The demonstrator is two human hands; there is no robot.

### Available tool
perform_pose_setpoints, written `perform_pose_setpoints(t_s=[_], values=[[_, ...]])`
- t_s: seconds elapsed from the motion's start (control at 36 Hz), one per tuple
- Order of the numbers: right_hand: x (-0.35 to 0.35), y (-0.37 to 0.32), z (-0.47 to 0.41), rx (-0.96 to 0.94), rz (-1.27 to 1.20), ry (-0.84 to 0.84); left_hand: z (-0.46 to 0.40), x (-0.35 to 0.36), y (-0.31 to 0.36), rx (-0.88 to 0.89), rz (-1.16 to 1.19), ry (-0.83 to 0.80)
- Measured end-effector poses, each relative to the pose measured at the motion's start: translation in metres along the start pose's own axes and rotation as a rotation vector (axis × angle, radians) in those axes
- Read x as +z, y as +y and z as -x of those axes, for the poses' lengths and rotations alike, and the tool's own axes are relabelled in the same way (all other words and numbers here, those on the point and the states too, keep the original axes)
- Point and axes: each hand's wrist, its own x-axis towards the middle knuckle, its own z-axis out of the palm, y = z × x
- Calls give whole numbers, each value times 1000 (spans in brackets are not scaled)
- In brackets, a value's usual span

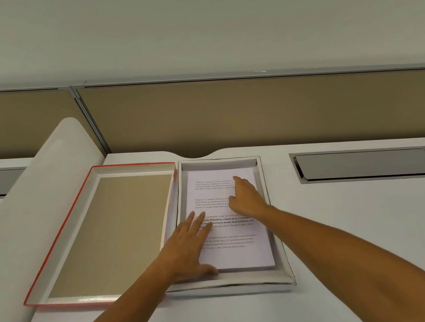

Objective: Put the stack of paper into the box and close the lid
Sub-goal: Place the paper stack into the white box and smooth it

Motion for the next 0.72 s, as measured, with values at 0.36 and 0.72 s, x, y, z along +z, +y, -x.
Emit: perform_pose_setpoints(t_s=[0.36, 0.72], values=[[-22, -19, -79, -136, 377, -79, 3, 13, -1, 55, -94, 79], [-11, -13, -104, -123, 450, -150, 4, 20, -8, 41, -93, 63]])
